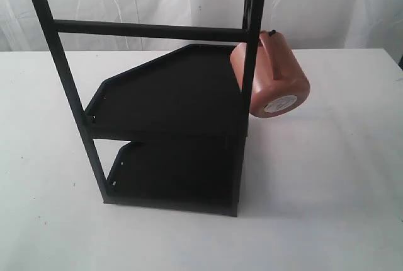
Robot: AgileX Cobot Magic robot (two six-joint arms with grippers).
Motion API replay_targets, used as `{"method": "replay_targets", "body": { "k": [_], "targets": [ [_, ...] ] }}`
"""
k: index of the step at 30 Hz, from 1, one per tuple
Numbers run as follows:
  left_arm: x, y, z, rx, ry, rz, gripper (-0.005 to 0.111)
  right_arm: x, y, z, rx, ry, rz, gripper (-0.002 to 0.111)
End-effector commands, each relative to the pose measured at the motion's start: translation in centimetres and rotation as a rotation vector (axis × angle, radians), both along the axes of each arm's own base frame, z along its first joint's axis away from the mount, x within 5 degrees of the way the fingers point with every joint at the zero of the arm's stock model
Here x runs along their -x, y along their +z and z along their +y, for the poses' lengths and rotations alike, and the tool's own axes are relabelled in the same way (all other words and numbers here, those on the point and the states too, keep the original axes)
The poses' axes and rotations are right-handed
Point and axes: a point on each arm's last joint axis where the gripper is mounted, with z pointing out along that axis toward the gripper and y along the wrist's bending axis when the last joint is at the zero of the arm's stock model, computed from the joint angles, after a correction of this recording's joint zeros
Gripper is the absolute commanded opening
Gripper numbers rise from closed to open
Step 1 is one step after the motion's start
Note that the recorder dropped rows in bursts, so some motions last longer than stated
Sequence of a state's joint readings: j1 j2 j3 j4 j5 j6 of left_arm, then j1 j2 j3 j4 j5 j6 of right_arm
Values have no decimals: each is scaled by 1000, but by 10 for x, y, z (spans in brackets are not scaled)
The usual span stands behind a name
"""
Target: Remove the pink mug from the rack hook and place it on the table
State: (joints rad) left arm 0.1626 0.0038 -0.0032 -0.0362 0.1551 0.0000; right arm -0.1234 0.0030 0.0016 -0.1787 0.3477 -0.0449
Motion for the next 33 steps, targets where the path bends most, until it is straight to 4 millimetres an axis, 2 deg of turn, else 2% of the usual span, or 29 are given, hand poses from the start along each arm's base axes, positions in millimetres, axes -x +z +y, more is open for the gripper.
{"method": "replay_targets", "body": {
  "k": [1,6,7,9,15,22,24,27,31,33],
  "targets": [
    [0,0,-1,8,-5,-7,0,0,2,-1,62,-3,-6,0],
    [0,0,-1,8,-5,-7,0,-2,12,0,69,17,-121,0],
    [0,0,-1,8,-5,-7,0,-3,16,6,-493,-23,-253,0],
    [0,0,-1,8,-5,-7,0,-4,22,9,-1128,-69,-363,0],
    [0,0,-1,8,-5,-7,0,-4,21,10,-1108,-67,-356,0],
    [0,0,-1,8,-10,-7,0,4,57,-5,-1067,3,-791,0],
    [0,0,-1,8,-17,-7,0,10,77,-2,-890,64,-856,0],
    [0,0,-1,8,-17,-7,0,13,95,6,-652,98,-754,0],
    [0,0,-1,8,-17,-7,0,5,104,5,-452,20,-504,0],
    [0,0,-1,8,-17,-7,0,-4,107,2,-421,-19,-402,0]
  ]
}}
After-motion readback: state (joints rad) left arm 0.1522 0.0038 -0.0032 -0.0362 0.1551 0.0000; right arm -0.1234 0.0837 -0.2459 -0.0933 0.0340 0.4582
